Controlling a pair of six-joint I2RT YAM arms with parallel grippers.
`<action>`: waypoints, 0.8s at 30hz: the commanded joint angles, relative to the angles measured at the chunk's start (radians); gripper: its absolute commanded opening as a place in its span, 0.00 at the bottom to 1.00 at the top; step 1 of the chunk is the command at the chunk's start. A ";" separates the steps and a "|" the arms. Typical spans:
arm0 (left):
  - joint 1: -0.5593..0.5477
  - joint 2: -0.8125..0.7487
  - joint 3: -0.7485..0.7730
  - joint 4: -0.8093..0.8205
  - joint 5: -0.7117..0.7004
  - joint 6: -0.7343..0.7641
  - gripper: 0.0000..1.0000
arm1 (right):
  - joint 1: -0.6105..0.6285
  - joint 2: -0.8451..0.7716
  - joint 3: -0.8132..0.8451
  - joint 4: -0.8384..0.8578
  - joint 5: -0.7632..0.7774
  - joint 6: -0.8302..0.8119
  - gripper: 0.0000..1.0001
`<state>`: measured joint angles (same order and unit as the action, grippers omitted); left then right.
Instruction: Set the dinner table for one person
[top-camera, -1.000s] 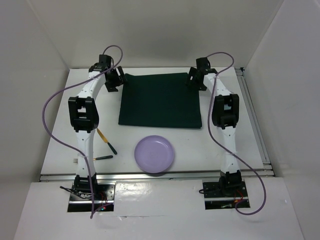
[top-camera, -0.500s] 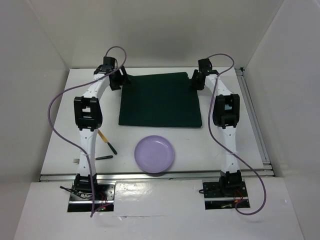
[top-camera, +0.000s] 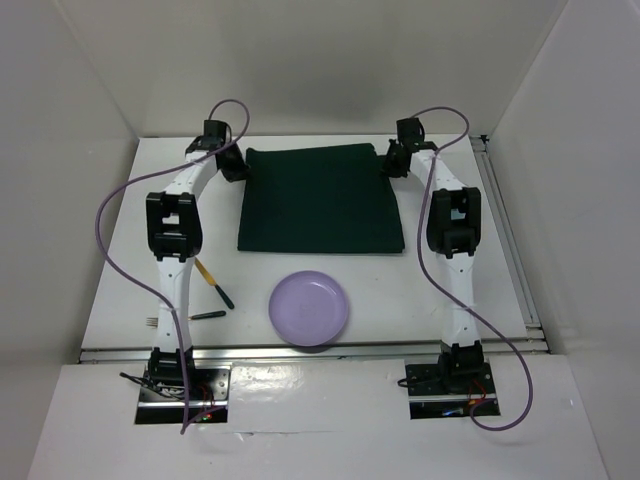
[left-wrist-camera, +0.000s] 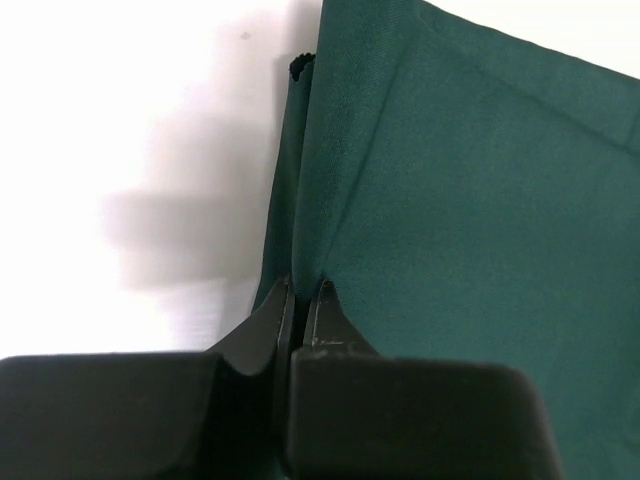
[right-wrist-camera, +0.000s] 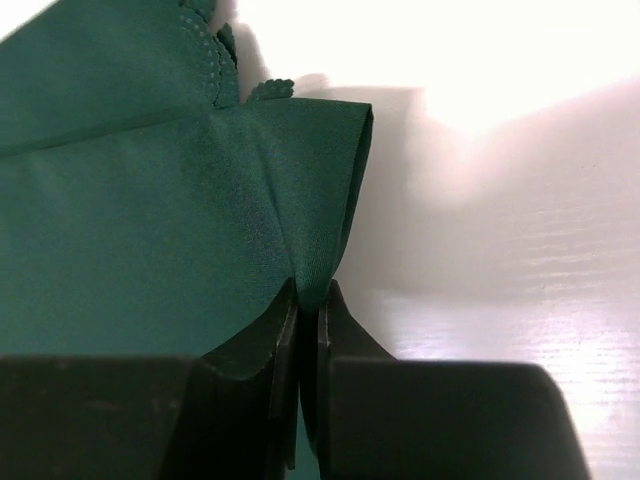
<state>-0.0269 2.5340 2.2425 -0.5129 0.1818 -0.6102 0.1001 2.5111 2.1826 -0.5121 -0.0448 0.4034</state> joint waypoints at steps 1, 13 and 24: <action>0.045 -0.115 -0.049 0.036 0.065 -0.008 0.00 | -0.003 -0.120 0.005 0.064 0.036 -0.018 0.04; 0.120 -0.058 -0.032 0.066 0.162 -0.080 0.00 | 0.015 -0.005 0.086 0.306 -0.125 0.021 0.25; 0.140 -0.142 -0.098 0.004 0.173 -0.080 0.87 | 0.015 -0.174 -0.086 0.171 -0.004 0.022 0.99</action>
<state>0.1242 2.5042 2.1754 -0.4854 0.3809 -0.7136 0.1200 2.4897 2.1292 -0.3111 -0.1020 0.4255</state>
